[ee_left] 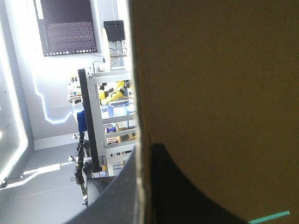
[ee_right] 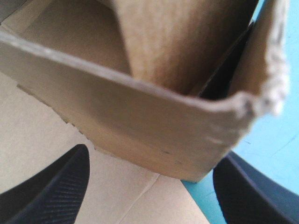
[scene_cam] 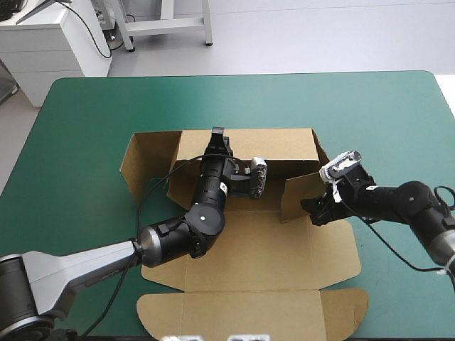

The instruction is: Fold the box

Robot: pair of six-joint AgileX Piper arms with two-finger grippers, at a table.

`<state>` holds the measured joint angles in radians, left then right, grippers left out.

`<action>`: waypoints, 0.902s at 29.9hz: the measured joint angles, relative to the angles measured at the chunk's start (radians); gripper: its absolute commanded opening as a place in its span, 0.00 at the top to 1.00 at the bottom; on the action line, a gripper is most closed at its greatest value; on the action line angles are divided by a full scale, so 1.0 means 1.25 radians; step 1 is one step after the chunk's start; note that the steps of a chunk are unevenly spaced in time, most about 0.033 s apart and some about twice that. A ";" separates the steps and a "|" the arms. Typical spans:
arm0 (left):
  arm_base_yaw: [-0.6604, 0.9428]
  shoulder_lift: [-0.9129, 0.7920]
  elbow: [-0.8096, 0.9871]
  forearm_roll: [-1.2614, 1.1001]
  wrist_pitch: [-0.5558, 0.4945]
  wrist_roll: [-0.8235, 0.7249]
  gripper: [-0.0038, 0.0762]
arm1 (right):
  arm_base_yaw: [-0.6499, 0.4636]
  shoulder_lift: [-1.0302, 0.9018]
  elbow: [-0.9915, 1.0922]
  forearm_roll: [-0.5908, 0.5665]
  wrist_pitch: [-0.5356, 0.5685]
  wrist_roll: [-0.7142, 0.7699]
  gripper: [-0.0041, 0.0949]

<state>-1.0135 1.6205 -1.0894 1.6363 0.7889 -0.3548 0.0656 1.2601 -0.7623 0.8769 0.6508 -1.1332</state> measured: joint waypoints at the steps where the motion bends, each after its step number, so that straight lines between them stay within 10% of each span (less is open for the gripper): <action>1: 0.000 0.000 0.000 0.000 0.000 0.000 0.96 | 0.015 -0.014 0.023 0.016 -0.047 0.000 0.27; 16: 0.000 0.000 0.000 0.001 0.005 0.000 0.96 | 0.239 -0.032 0.100 0.169 -0.454 -0.013 0.35; 27: 0.000 0.000 0.000 0.001 0.001 -0.001 0.96 | 0.284 -0.004 0.098 0.196 -0.585 -0.013 0.98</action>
<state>-1.0135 1.6205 -1.0889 1.6371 0.7897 -0.3559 0.4206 1.2550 -0.6401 1.1221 -0.0810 -1.1497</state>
